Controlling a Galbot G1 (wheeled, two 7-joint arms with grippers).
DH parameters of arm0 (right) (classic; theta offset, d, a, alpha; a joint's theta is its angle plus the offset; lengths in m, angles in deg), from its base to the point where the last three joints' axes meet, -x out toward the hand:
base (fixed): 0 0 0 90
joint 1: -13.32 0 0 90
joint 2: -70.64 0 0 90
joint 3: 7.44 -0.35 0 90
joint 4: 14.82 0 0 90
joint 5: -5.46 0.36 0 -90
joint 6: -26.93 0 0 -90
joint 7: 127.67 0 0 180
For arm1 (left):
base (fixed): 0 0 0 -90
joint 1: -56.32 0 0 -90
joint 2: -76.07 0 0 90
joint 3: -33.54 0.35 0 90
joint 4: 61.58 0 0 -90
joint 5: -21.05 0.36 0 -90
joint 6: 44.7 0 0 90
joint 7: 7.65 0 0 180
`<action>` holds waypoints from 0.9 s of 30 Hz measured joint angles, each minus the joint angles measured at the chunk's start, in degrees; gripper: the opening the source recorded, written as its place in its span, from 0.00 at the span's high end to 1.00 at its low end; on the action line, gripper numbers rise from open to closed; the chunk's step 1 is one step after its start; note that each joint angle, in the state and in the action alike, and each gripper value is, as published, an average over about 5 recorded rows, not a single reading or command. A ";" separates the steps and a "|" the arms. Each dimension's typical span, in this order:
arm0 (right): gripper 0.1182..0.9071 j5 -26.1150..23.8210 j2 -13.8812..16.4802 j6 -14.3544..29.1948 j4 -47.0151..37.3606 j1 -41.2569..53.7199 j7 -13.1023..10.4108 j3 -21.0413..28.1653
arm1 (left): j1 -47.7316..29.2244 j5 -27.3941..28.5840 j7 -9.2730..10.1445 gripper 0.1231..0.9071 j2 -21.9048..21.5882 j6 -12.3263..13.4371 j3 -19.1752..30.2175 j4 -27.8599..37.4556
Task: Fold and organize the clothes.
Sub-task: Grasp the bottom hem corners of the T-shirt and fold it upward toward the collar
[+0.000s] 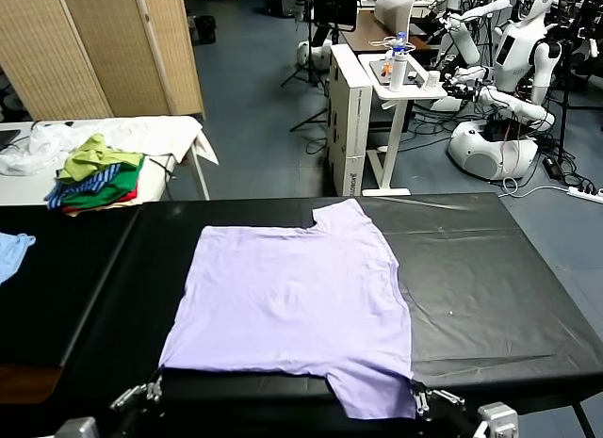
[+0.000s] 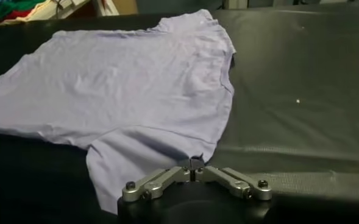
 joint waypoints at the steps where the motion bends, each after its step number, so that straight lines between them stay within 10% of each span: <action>1: 0.97 0.07 0.13 0.36 -0.71 1.04 0.08 0.28 | -0.41 0.47 -0.30 0.97 0.22 0.59 0.13 0.35; 27: 0.97 -0.17 1.14 2.47 -23.88 31.61 -1.67 13.51 | -21.23 7.58 -3.03 0.97 -1.91 2.47 5.39 12.83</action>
